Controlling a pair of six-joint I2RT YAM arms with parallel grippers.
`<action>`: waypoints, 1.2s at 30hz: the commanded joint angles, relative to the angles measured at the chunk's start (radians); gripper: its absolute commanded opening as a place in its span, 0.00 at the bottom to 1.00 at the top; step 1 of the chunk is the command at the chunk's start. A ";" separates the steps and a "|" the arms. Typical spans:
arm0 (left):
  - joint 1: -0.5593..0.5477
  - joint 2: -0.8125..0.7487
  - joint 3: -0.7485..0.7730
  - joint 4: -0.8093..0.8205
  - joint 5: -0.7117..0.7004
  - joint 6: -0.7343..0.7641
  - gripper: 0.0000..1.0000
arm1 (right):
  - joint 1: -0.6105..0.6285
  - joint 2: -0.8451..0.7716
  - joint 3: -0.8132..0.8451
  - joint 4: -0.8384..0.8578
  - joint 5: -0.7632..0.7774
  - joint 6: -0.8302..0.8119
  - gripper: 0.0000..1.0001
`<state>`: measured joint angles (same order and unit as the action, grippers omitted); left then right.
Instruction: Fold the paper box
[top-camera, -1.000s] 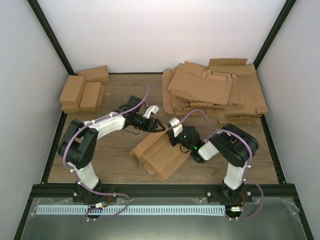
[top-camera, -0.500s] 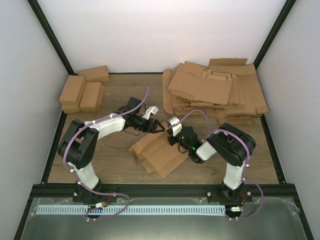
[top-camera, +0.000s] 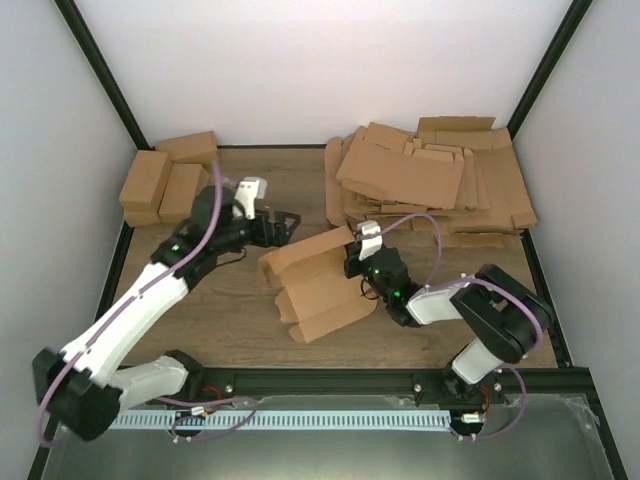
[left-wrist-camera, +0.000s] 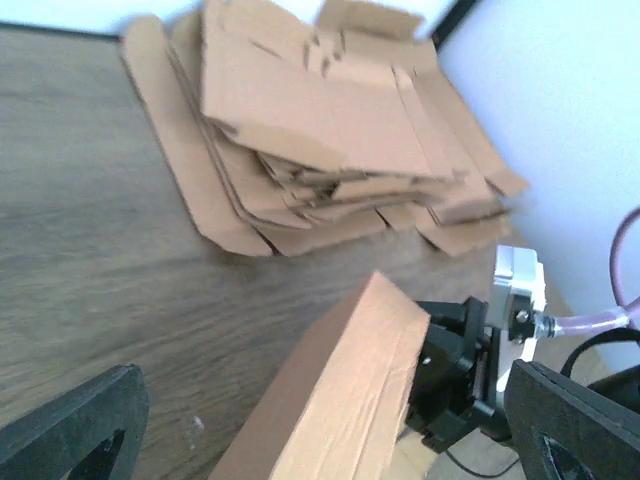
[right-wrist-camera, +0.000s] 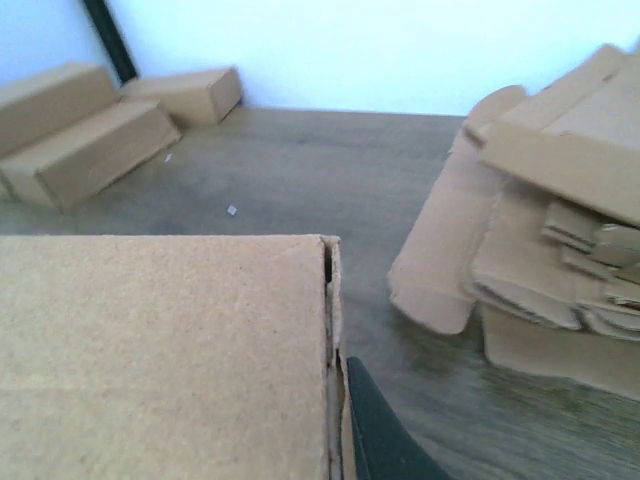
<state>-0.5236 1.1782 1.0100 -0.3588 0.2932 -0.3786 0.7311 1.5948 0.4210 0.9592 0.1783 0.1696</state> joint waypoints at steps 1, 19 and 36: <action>-0.002 -0.157 -0.064 -0.128 -0.214 -0.153 1.00 | -0.040 -0.087 0.023 -0.110 0.136 0.295 0.01; -0.010 -0.450 -0.440 0.078 0.047 -0.421 0.87 | -0.064 -0.180 0.152 -0.357 0.224 0.602 0.01; -0.088 -0.187 -0.261 0.046 -0.084 -0.284 0.10 | -0.063 -0.172 0.129 -0.325 0.195 0.597 0.01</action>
<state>-0.5919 0.9649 0.6907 -0.2852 0.2790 -0.7139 0.6670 1.4349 0.5423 0.6128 0.3637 0.7460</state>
